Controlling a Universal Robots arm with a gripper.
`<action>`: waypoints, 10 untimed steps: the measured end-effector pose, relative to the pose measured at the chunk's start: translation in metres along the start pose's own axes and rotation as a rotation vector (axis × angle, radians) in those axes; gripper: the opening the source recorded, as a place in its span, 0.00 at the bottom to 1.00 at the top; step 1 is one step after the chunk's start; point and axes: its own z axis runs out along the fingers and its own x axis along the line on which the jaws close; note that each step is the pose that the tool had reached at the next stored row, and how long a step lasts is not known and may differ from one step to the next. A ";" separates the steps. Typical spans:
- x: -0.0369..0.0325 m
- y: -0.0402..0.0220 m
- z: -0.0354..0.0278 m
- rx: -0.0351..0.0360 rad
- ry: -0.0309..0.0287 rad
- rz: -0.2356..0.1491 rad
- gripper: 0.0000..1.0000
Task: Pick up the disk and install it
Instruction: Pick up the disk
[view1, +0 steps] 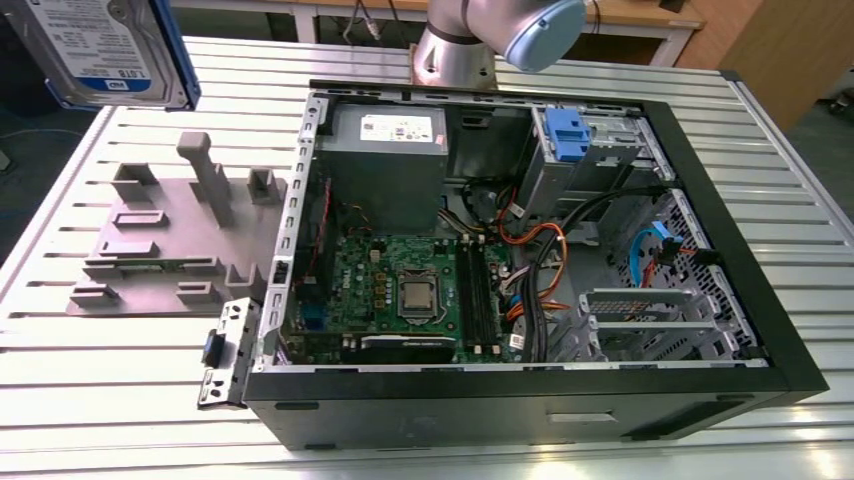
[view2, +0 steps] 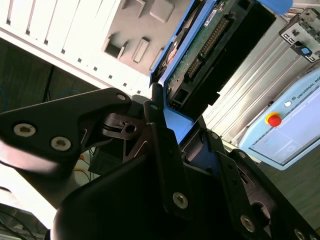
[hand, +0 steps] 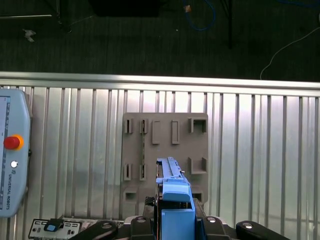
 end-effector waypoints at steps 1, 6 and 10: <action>0.0000 -0.0004 0.0000 0.0001 0.0000 0.000 0.36; 0.0001 -0.0025 0.0000 0.0000 0.0000 0.000 0.36; 0.0001 -0.0043 -0.0001 0.0001 0.0000 0.000 0.36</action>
